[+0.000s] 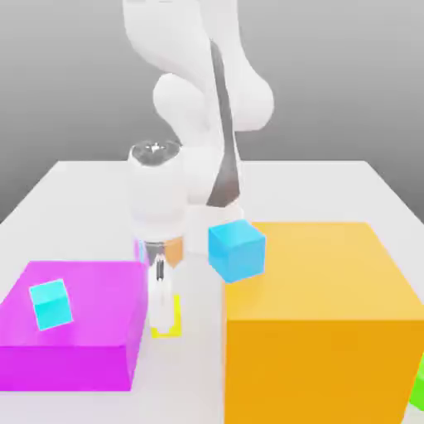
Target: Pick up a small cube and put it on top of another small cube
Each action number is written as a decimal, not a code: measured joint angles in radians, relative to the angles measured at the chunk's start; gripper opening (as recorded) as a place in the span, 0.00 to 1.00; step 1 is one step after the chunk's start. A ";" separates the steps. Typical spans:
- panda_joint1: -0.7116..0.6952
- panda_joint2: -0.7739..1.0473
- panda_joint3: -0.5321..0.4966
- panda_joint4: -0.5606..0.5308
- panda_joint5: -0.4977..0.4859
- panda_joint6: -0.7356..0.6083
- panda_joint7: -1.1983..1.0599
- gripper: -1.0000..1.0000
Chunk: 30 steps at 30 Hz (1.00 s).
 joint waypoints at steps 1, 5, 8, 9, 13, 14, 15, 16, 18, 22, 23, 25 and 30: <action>0.014 0.016 -0.016 0.000 -0.003 0.014 0.000 0.50; 0.033 0.045 -0.040 -0.001 -0.006 0.041 -0.002 0.00; 0.033 0.045 -0.040 -0.001 -0.006 0.044 -0.001 0.00; 0.037 0.051 -0.045 -0.001 -0.007 0.050 -0.002 0.00; 0.013 0.010 -0.013 0.000 0.004 0.012 -0.004 0.00; 0.002 -0.005 0.002 -0.001 0.012 -0.002 -0.008 0.00; -0.012 -0.021 0.019 -0.001 0.021 -0.016 -0.014 0.00; -0.024 -0.036 0.036 -0.003 0.036 -0.030 -0.023 0.00; -0.049 -0.068 0.072 -0.007 0.073 -0.057 -0.049 0.00; -0.066 -0.133 0.120 -0.019 0.175 -0.110 -0.122 0.00; -0.065 -0.149 0.126 -0.023 0.199 -0.123 -0.141 0.00; -0.054 -0.181 0.129 -0.031 0.245 -0.148 -0.174 0.00; -0.029 -0.257 0.118 -0.055 0.328 -0.204 -0.241 0.00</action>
